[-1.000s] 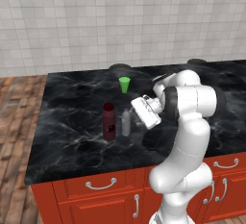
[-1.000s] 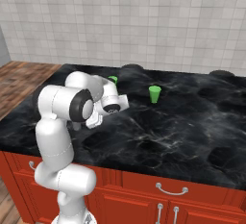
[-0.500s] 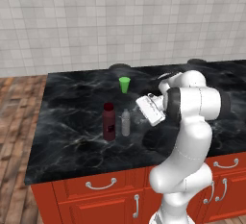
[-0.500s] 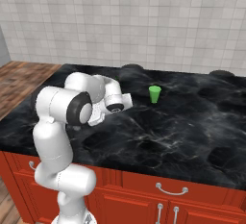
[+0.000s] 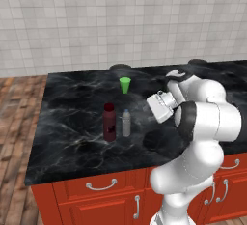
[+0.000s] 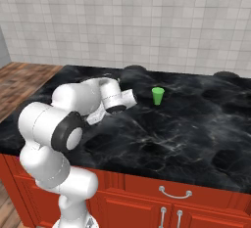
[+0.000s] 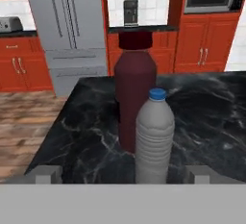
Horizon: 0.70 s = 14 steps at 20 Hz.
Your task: Place the drinks on the dining counter in a tight cluster.
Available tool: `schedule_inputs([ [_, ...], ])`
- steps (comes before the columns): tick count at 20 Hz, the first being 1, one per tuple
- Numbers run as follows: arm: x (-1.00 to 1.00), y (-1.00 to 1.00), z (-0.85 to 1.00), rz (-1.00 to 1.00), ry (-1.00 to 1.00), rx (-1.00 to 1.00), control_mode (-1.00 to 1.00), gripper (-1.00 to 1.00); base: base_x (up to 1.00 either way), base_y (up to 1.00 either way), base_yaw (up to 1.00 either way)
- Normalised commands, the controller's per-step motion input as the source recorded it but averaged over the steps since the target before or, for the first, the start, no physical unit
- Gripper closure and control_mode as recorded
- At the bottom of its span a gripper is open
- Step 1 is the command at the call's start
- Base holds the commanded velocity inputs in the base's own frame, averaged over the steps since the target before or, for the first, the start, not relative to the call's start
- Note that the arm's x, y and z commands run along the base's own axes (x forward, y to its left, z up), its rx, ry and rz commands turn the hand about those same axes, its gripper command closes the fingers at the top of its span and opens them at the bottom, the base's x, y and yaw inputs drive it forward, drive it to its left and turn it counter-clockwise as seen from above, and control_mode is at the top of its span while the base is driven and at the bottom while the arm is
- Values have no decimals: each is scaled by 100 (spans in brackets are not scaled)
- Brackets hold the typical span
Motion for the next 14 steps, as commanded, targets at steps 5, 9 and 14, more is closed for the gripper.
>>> schedule_inputs([
  [5, -40, -21, 19, -32, 27, -12, -100, -100, 0, 0, 0],
  [9, -34, -20, 22, -33, 38, -7, -100, -100, 0, 0, 0],
  [14, -36, -16, 28, -27, 37, -8, -100, -100, 0, 0, 0],
])
